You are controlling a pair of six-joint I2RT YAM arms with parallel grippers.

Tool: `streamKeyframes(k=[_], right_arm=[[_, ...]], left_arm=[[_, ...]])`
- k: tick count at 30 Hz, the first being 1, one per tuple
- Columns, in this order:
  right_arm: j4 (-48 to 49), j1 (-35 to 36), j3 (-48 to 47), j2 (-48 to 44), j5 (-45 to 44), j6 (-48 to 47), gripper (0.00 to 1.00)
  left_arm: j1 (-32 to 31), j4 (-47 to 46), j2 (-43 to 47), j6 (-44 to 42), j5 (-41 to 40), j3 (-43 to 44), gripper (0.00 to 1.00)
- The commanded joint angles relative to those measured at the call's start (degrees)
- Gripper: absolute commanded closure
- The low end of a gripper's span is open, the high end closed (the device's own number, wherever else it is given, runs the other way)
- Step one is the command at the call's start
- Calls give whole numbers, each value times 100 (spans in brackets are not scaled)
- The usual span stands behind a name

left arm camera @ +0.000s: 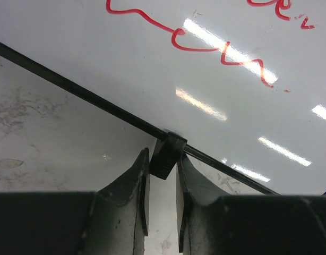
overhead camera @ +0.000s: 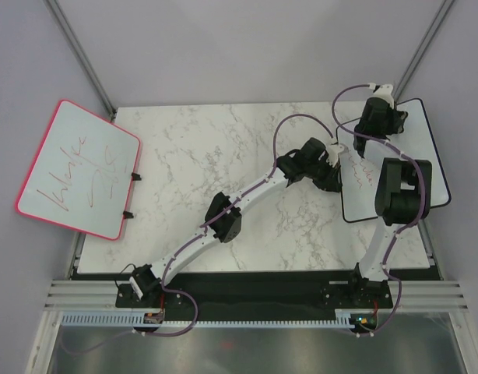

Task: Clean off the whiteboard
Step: Erase the whiteboard at the whiteboard stand.

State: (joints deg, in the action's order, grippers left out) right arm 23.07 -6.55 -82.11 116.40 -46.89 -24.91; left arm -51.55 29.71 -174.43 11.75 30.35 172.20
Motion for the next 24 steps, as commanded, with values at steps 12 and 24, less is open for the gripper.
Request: streamKeyframes(k=[12,24], right_arm=[[-127,171,664,-303,57,768,100],[-681,303,-948,902,-118,987,100]], left_arm=[[66,465,-118,478,-126,103,98],[66,456,-135,504,-99,103,98]])
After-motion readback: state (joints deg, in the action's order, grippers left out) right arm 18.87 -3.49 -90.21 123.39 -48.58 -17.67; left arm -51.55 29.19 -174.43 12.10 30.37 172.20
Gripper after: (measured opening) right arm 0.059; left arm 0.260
